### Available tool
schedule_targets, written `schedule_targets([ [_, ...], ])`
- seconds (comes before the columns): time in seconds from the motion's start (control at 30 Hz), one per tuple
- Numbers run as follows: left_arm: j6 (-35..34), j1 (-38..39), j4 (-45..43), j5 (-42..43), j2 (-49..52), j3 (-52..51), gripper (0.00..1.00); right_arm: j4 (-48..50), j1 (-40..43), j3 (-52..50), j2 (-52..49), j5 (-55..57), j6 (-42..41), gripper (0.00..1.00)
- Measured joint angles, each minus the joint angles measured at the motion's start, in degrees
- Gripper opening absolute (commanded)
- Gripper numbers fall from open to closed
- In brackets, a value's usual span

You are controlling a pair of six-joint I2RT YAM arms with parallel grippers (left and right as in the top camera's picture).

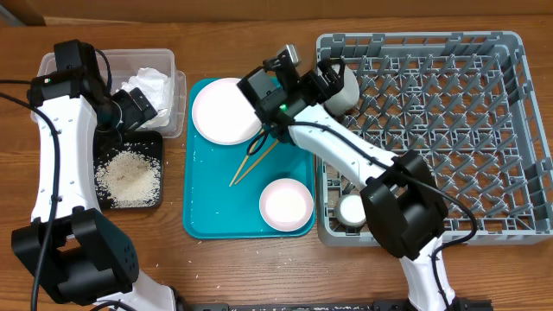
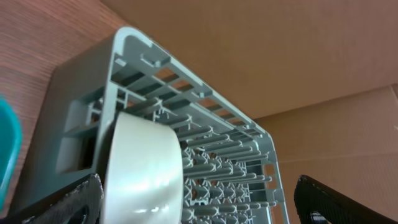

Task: Sort waste into correct bins and load items into the dishwasher
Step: 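Carry the grey bowl into the back of the dish rack and release, then reach the right gripper to the pink bowl and grasp its rim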

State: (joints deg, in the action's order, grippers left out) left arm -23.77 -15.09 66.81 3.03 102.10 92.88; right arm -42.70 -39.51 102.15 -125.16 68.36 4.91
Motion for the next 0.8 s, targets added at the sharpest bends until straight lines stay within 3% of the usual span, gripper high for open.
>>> schedule_targets([
  [0.1, 0.0, 0.0, 0.0, 0.0, 0.0, 0.0, 1.0, -7.3, 0.0, 0.5, 0.2, -5.0, -0.1, 1.0],
  [0.27, 0.0, 0.0, 0.0, 0.0, 0.0, 0.0, 1.0, -23.6, -1.1, 1.7, 7.2, -32.3, -4.2, 1.0],
  [0.4, 0.0, 0.0, 0.0, 0.0, 0.0, 0.0, 1.0, -28.7, -1.9, 2.9, 12.9, -54.1, -5.4, 0.95],
  [0.53, 0.0, 0.0, 0.0, 0.0, 0.0, 0.0, 1.0, -29.4, -1.9, 1.8, 13.4, -67.0, -6.2, 0.9],
  [0.8, 0.0, 0.0, 0.0, 0.0, 0.0, 0.0, 1.0, -23.2, -1.9, -12.0, 13.3, -73.5, -5.6, 0.76],
])
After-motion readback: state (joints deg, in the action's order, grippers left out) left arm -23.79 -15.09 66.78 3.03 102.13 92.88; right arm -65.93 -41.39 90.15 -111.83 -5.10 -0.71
